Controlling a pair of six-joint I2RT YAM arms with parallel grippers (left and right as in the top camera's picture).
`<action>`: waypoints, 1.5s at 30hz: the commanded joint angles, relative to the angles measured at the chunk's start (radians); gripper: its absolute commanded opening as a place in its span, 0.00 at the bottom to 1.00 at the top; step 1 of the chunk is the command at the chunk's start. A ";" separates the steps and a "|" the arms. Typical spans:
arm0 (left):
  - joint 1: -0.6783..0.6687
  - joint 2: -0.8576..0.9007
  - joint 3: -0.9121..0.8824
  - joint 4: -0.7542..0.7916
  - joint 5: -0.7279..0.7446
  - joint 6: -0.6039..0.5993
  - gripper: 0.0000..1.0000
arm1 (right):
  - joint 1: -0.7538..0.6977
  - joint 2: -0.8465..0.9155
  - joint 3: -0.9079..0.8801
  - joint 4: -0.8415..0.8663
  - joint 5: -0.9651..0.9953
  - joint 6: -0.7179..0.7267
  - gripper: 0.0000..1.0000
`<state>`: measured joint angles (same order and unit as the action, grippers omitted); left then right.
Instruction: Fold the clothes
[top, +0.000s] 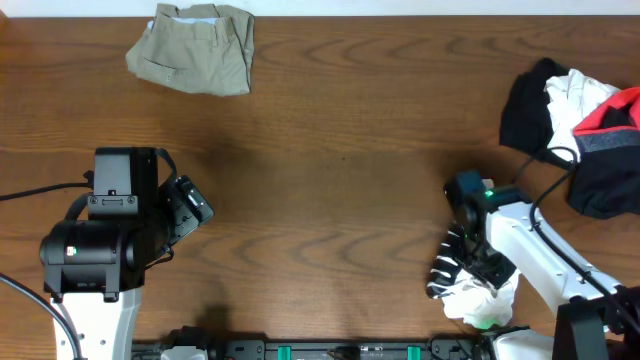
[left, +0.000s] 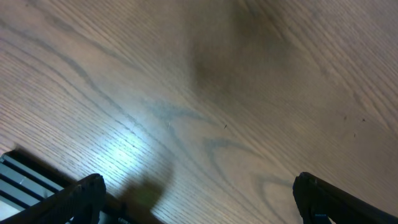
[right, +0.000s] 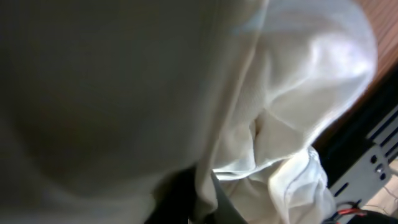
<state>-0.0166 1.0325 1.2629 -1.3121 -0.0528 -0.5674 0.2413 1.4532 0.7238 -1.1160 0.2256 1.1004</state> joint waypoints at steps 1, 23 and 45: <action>0.005 0.001 -0.002 -0.003 -0.012 0.018 0.98 | -0.009 -0.010 -0.039 0.025 -0.024 0.061 0.10; 0.005 0.001 -0.002 -0.004 -0.012 0.018 0.98 | -0.008 0.089 -0.060 0.401 -0.349 -0.188 0.15; 0.005 0.001 -0.002 0.011 -0.012 0.017 0.98 | 0.166 0.556 0.462 0.389 -0.616 -0.857 0.14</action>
<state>-0.0166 1.0325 1.2629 -1.3006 -0.0525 -0.5674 0.3492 1.9404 1.1759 -0.6987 -0.4503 0.3973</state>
